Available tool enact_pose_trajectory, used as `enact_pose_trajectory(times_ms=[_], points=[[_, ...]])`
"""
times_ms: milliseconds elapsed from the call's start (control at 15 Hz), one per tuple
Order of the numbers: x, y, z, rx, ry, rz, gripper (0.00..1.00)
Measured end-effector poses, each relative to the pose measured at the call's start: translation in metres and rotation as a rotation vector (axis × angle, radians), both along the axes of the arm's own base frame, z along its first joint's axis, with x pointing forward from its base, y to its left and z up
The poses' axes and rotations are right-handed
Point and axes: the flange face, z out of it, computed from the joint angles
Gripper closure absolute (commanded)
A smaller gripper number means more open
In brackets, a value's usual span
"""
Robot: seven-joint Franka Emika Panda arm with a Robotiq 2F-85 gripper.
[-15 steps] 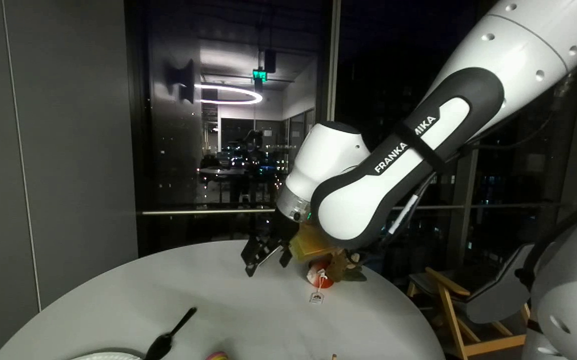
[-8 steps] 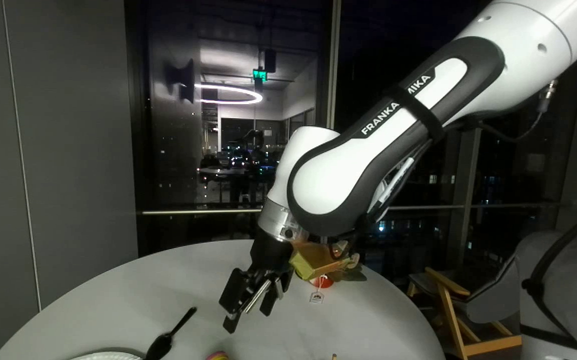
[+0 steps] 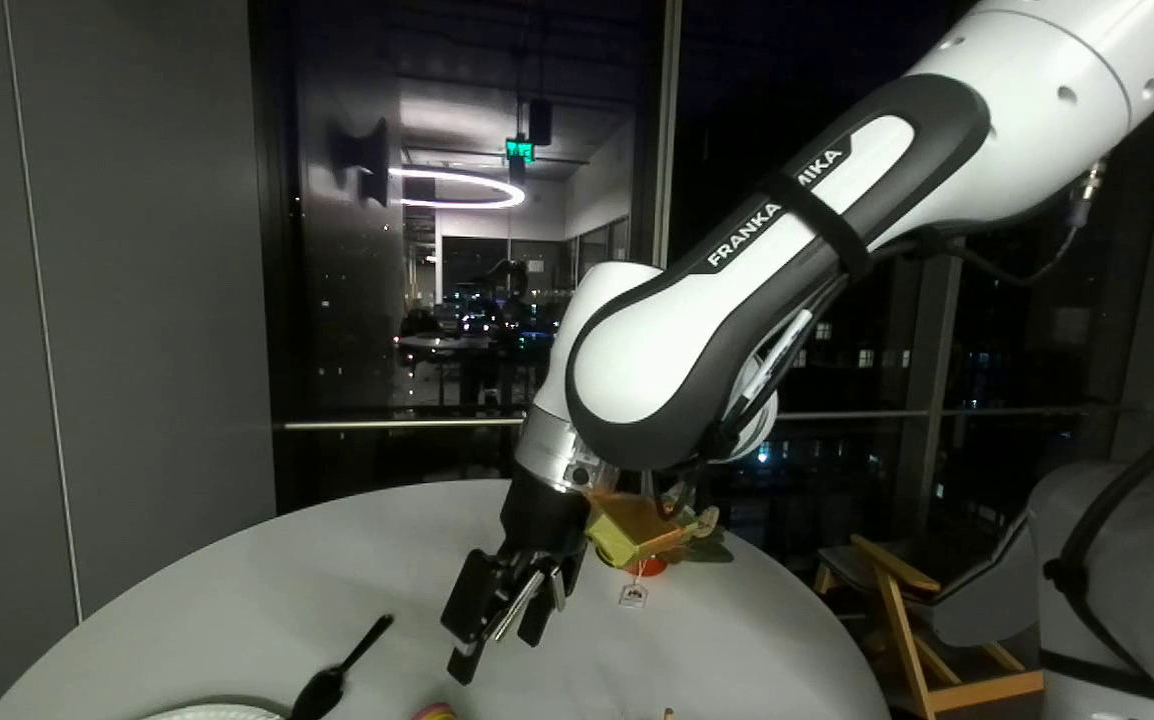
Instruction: Move most of the things on the table to the right side
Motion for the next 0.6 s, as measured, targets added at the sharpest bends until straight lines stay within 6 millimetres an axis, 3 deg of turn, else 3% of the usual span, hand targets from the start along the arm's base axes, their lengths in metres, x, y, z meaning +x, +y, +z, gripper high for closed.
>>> enact_pose_trajectory(times_ms=[600], points=[[0.013,0.028,-0.045,-0.001,-0.072,0.130,0.00]])
